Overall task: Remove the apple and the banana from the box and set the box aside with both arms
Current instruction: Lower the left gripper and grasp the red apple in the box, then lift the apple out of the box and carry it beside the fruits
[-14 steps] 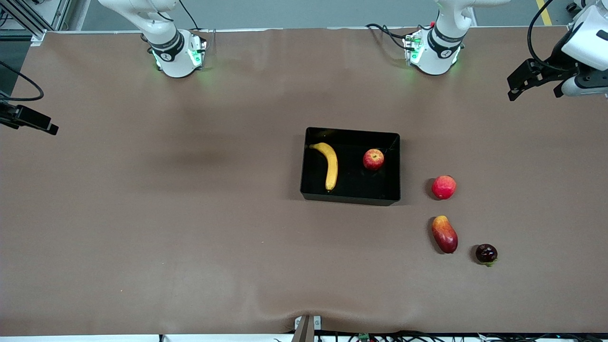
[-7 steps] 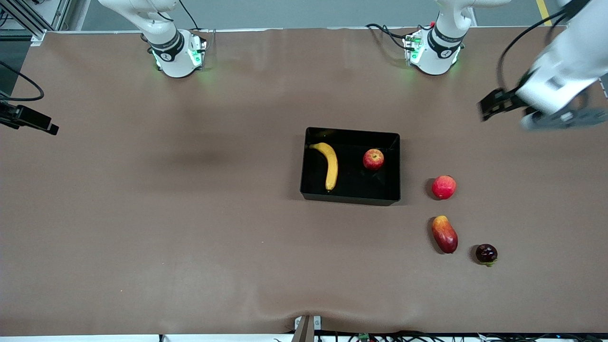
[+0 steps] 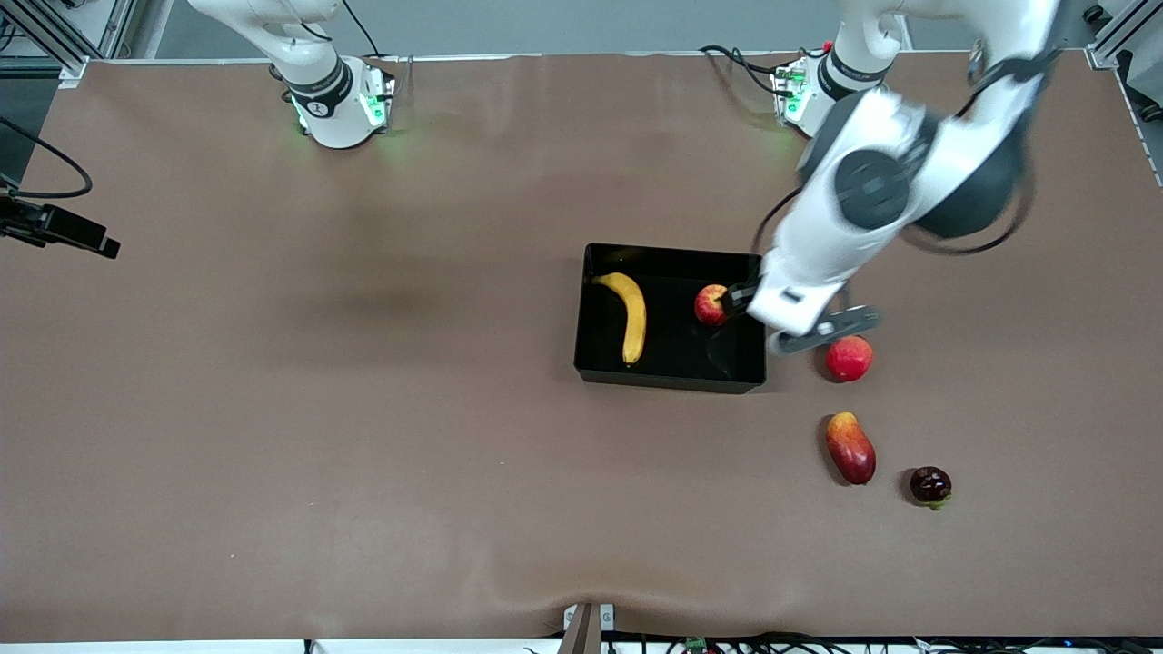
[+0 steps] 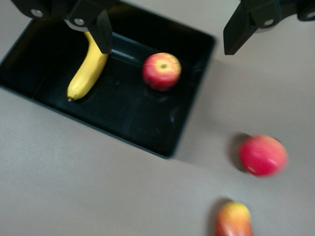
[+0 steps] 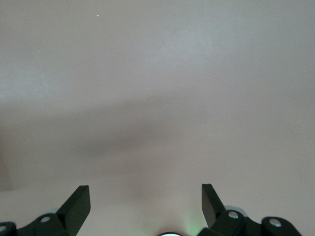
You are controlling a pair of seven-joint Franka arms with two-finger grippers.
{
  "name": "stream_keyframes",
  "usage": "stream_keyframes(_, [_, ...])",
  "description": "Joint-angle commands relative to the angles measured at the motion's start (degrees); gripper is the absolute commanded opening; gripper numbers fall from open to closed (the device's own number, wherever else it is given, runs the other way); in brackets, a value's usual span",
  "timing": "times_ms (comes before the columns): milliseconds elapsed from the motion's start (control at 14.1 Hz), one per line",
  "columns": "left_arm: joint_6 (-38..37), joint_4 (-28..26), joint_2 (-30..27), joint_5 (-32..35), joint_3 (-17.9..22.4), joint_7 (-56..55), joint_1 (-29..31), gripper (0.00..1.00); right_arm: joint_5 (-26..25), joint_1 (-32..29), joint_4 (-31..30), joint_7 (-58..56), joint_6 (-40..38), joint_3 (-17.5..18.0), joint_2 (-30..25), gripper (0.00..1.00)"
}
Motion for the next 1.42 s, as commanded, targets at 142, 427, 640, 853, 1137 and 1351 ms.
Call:
stream_keyframes(142, [9.77, -7.64, 3.45, 4.63, 0.03, -9.1, -2.86, 1.0, 0.23, -0.61, -0.44, -0.31, -0.21, 0.39, -0.74, 1.0])
stream_keyframes(427, [13.01, -14.13, 4.07, 7.54, 0.03, -9.8, -3.57, 1.0, 0.23, -0.26, -0.88, -0.4, -1.09, 0.39, -0.57, 1.0])
stream_keyframes(640, [16.7, -18.36, 4.25, 7.72, 0.03, -9.98, -3.39, 1.0, 0.14, -0.18, -0.79, -3.29, -2.84, 0.39, -0.74, 1.0])
stream_keyframes(853, [17.42, -19.34, 5.82, 7.72, 0.03, -9.98, -3.39, 1.0, -0.3, -0.52, -1.93, -3.83, -2.76, 0.56, -0.48, 1.0])
stream_keyframes(1137, [18.74, -19.08, 8.55, 7.02, -0.06, -10.06, -2.95, 0.79, -0.47, 1.14, -1.94, -3.83, -2.76, 0.56, -0.74, 1.0])
stream_keyframes(1351, [18.74, -18.64, 7.94, 6.93, -0.23, -9.89, -3.21, 0.21, -0.47, 1.58, -2.38, -3.74, -2.59, 0.56, -0.65, 1.0])
